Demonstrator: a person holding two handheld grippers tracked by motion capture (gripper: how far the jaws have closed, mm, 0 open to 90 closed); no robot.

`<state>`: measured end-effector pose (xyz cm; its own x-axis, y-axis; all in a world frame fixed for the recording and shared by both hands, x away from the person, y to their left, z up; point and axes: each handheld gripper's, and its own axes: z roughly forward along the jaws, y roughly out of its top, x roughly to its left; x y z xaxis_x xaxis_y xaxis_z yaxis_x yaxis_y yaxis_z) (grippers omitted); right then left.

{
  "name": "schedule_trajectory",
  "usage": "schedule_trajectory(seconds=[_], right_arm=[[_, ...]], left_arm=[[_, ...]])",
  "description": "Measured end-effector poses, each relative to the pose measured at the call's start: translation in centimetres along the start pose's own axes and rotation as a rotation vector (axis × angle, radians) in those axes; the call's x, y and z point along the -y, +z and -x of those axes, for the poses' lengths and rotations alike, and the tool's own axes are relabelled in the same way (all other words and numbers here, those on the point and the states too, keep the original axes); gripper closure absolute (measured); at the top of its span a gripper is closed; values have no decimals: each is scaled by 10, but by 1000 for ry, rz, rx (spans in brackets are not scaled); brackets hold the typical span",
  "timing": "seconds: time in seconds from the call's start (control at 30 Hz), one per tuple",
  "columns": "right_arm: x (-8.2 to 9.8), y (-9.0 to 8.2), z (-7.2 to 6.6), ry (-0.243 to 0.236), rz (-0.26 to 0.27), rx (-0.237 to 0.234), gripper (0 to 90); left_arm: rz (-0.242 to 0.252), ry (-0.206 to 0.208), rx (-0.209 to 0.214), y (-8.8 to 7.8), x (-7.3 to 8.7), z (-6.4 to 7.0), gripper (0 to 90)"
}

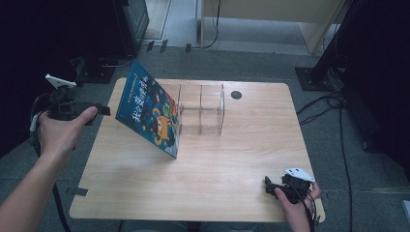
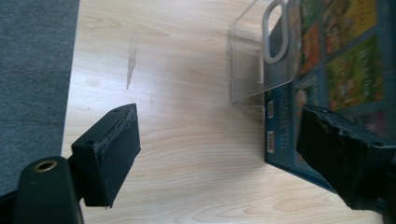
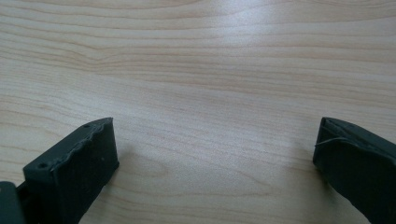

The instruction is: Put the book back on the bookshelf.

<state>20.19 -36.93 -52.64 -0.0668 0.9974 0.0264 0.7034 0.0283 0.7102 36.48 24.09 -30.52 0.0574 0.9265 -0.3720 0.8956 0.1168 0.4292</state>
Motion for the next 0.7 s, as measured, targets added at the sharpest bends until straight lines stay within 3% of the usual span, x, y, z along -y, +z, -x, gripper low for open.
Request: schedule_trajectory(seconds=[0.33, 0.57, 0.7], right_arm=[[0, 0, 0, 0, 0, 0, 0], [0, 0, 0, 0, 0, 0, 0], [0, 0, 0, 0, 0, 0, 0]], left_arm=[[-23, 19, -32, 15, 14, -5, 99], [-34, 7, -12, 26, 24, -10, 90], [-32, 23, -32, 31, 29, -10, 89]])
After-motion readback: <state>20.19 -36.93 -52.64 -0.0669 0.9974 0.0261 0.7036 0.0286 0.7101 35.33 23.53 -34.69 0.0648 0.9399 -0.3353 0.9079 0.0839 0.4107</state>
